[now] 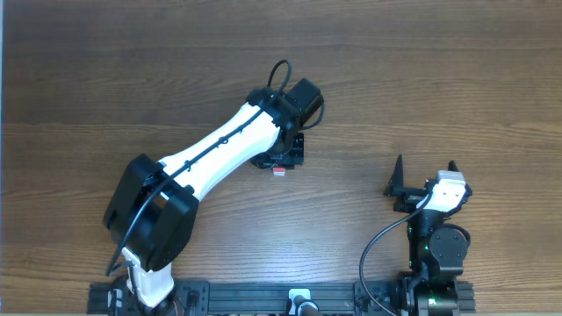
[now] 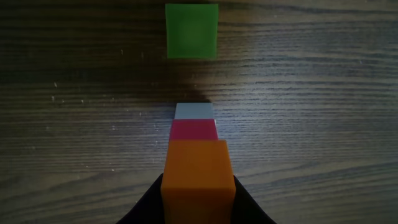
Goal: Stack Cubes
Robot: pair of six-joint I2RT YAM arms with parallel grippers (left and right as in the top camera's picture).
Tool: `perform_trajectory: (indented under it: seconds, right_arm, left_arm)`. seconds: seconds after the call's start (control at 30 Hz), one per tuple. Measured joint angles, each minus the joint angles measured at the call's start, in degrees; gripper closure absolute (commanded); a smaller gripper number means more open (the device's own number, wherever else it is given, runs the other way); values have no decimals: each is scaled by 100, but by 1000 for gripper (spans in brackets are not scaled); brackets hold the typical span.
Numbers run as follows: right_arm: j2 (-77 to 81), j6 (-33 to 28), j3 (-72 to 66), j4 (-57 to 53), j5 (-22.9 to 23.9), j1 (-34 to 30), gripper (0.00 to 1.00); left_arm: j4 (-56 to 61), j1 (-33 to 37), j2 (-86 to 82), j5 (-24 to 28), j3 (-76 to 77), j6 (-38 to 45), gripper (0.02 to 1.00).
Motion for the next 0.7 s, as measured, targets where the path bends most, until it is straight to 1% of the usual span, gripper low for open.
perform_trajectory:
  seconds: [0.7]
  right_arm:
    - [0,0,0,0,0,0,9]
  left_arm:
    - [-42,0,0,59,0,-4,978]
